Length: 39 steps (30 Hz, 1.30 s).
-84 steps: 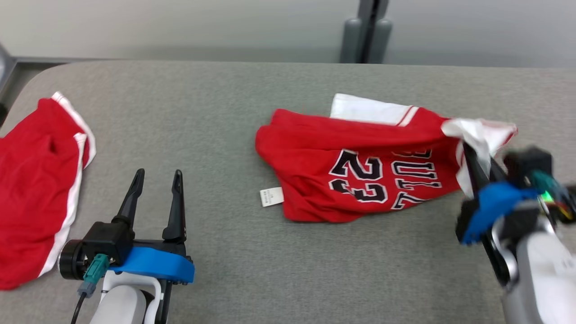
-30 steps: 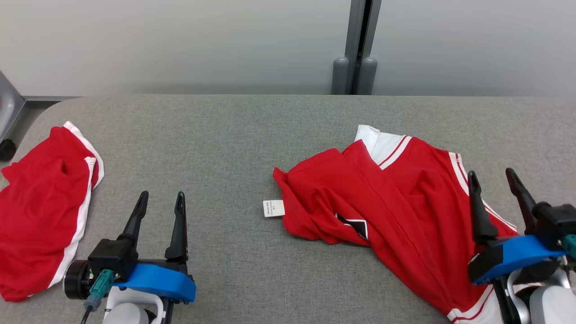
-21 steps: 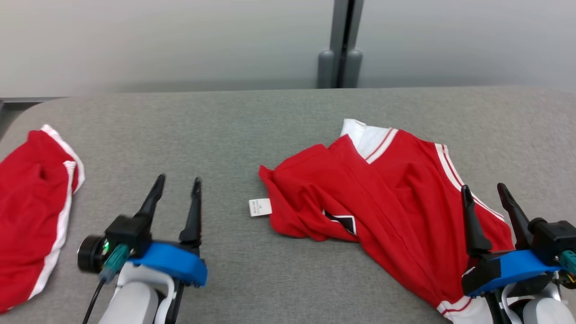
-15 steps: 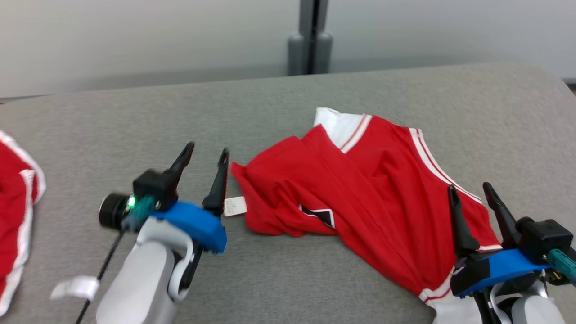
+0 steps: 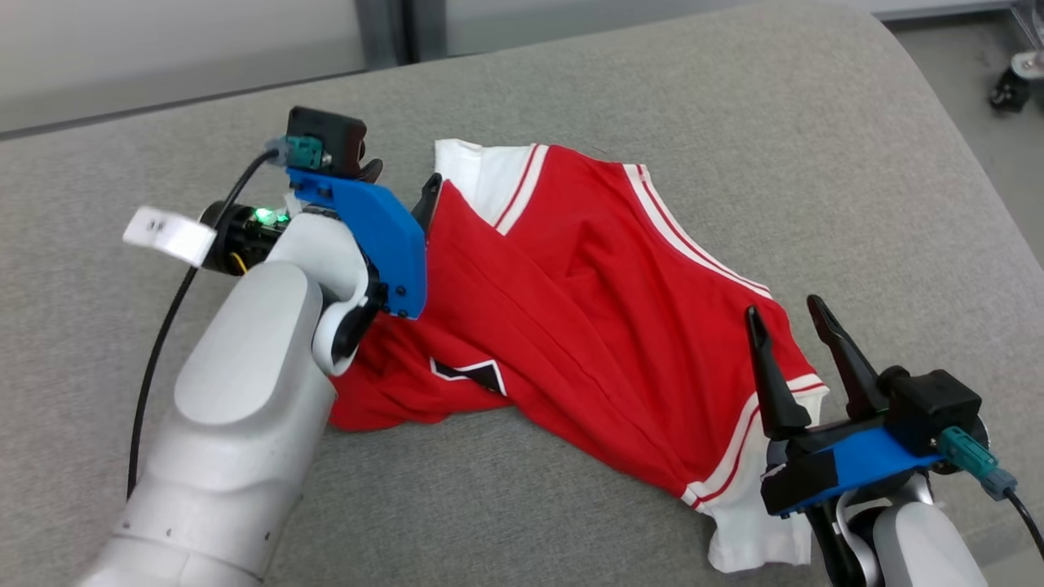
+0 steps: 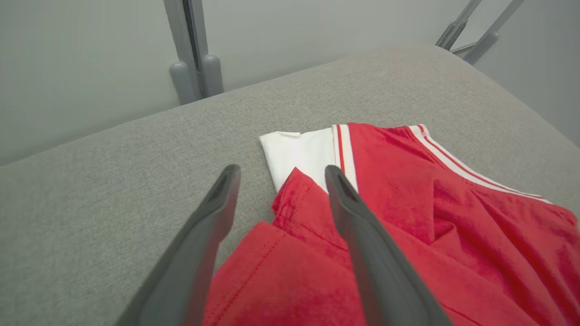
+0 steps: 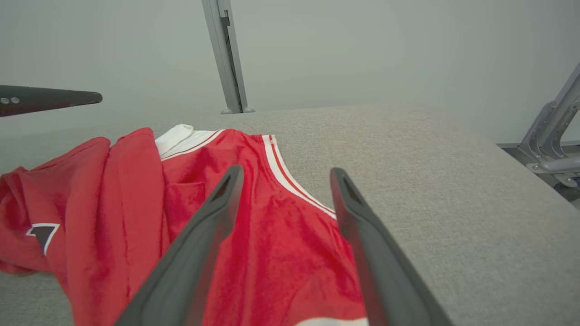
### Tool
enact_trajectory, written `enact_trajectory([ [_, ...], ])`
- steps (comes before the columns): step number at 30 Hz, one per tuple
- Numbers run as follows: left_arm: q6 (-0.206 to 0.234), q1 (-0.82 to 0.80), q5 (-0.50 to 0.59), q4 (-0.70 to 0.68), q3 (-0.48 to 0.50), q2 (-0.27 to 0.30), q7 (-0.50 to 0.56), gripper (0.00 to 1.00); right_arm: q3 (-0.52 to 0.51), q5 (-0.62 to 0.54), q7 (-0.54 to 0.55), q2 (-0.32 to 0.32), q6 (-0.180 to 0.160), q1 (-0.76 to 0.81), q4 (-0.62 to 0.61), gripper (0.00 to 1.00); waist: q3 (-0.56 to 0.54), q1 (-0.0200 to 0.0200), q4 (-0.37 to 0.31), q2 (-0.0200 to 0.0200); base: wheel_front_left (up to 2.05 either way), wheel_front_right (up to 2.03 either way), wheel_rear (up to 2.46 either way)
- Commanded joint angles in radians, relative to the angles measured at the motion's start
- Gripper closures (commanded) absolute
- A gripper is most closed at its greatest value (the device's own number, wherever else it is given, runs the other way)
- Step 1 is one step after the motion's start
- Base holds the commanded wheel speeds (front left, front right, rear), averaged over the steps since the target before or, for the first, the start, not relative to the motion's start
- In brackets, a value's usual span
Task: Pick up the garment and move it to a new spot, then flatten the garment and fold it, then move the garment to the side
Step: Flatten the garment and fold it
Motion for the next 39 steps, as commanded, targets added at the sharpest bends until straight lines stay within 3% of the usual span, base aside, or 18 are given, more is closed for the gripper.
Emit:
enact_trajectory([
  [1, -0.001, -0.015, -0.004, 0.013, -0.004, 0.004, 0.014, 0.0, 0.004, 0.005, -0.007, -0.001, 0.0, -0.014, 0.001, 0.0, 0.004, -0.0002, -0.005, 0.0, 0.0, 0.0, 0.0],
  [14, -0.018, -0.104, -0.093, 0.15, -0.019, -0.018, 0.242, 0.0, 0.045, 0.019, -0.023, -0.001, 0.0, -0.038, 0.028, 0.0, 0.027, -0.0002, -0.05, 0.0, 0.0, 0.0, 0.0],
  [20, -0.016, -0.108, -0.093, 0.187, -0.028, -0.008, 0.23, 0.0, 0.086, 0.03, -0.024, -0.002, 0.0, -0.047, 0.031, 0.0, 0.03, -0.0002, -0.088, 0.0, 0.0, 0.0, 0.0],
  [29, 0.036, -0.118, -0.037, 0.264, -0.076, 0.024, 0.25, 0.0, 0.097, 0.043, -0.044, -0.002, 0.0, -0.032, 0.039, 0.0, 0.051, -0.0002, -0.112, 0.0, 0.0, 0.0, 0.0],
  [31, 0.032, -0.115, -0.037, 0.276, -0.083, 0.021, 0.262, 0.53, 0.095, 0.048, -0.046, -0.001, 0.0, -0.037, 0.039, 0.0, 0.056, -0.0002, -0.11, 0.0, 0.0, 0.0, 0.0],
  [32, 0.028, -0.115, -0.04, 0.277, -0.084, 0.019, 0.258, 1.0, 0.094, 0.05, -0.046, -0.001, 0.0, -0.041, 0.04, 0.0, 0.059, -0.0002, -0.108, 0.0, 0.0, 0.0, 0.0],
  [35, 0.022, -0.125, -0.037, 0.265, -0.09, 0.018, 0.213, 1.0, 0.088, 0.053, -0.05, -0.001, 0.0, -0.054, 0.043, 0.0, 0.065, -0.0002, -0.094, 0.0, 0.0, 0.0, 0.0],
  [39, 0.049, -0.145, -0.014, 0.228, -0.088, 0.015, 0.077, 1.0, 0.074, 0.039, -0.056, -0.001, 0.0, -0.065, 0.045, 0.0, 0.067, -0.0002, -0.058, 0.0, 0.0, 0.0, 0.0],
])
